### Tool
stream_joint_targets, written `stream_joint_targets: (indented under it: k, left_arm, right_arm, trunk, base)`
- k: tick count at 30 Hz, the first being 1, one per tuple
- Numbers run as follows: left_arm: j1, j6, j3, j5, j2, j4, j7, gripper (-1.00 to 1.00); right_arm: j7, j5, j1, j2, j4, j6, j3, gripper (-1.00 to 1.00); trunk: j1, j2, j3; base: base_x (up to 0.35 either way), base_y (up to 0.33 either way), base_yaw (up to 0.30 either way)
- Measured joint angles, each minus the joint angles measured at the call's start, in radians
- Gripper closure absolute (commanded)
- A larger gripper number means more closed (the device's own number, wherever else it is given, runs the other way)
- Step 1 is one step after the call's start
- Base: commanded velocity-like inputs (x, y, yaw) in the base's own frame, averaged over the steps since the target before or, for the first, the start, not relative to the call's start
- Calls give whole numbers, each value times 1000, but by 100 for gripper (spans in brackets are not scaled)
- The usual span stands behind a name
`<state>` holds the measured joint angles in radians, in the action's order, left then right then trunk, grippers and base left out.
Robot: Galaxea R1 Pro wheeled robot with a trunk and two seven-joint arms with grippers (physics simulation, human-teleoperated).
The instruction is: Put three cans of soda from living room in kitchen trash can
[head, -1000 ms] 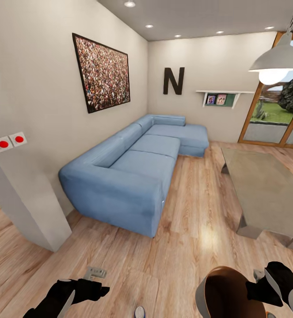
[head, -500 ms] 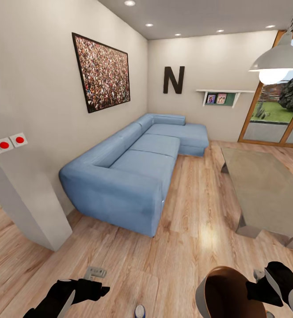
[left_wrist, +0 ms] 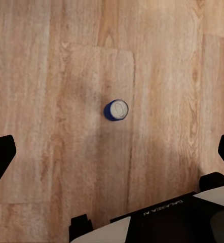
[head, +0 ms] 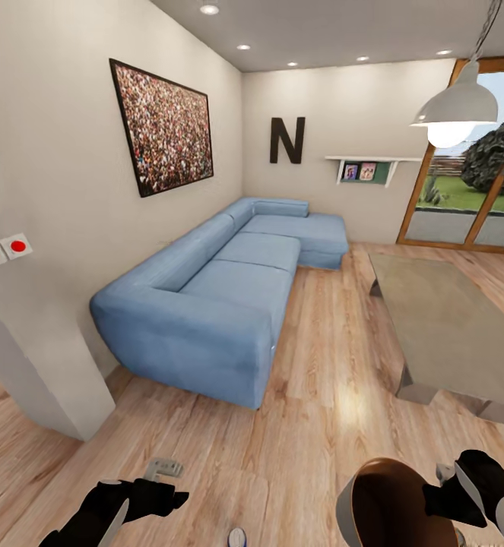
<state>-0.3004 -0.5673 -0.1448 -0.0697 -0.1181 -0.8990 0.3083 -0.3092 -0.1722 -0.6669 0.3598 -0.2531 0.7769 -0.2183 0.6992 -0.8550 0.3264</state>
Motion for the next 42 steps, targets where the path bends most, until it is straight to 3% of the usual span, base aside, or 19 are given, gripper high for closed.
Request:
stream_joint_targets:
  k: [8, 13, 17, 20, 26, 30, 35, 37, 42]
  left_arm:
    - [1, 0, -4, 3, 1, 0, 0, -100]
    - [0, -2, -4, 4, 1, 0, -3, -100]
    - [0, -4, -4, 4, 1, 0, -5, -100]
    - [0, -1, -4, 3, 1, 0, -4, -100]
    - [-1, -6, -4, 1, 3, -8, -8, -100]
    - [-13, -14, -9, 5, 47, -12, -34, -100]
    - [-82, -64, -40, 74, 114, -2, -106, -100]
    - [-101, -78, -50, 85, 136, 5, -129, -100]
    - [-151, -89, -66, 93, 156, 33, -187, -100]
  right_arm:
    - [0, -6, 0, 3, 1, -1, 1, 100]
    - [-8, 11, 18, -1, 2, -8, 2, 100]
    - [-18, -12, 34, -1, 1, -15, 11, 100]
    - [-26, 4, 39, -3, 0, -11, 4, 100]
    - [-28, -11, 41, 3, -1, -12, 2, 100]
    - [-27, -2, 41, 6, -8, -5, -3, 100]
    - [-26, -6, 39, 9, -12, 25, -1, 100]
    - [-24, -6, 37, 13, -17, 55, -1, 100]
    - [-23, -23, 33, 42, -40, 85, 3, 100]
  trunk:
    - [0, 0, -8]
    - [0, 0, -9]
    - [0, 0, -9]
    - [0, 0, -9]
    - [0, 0, -9]
    - [0, 0, -9]
    - [0, 0, -9]
    - [0, 0, -9]
    - [0, 0, -10]
  base:
    - [-209, 124, -148]
    - [-274, 169, -24]
    - [-226, 193, -5]
    - [-34, 130, -1]
    - [-6, 28, 0]
    - [-1, 5, 0]
    - [0, 1, 0]
    - [0, 0, 0]
    - [0, 0, -27]
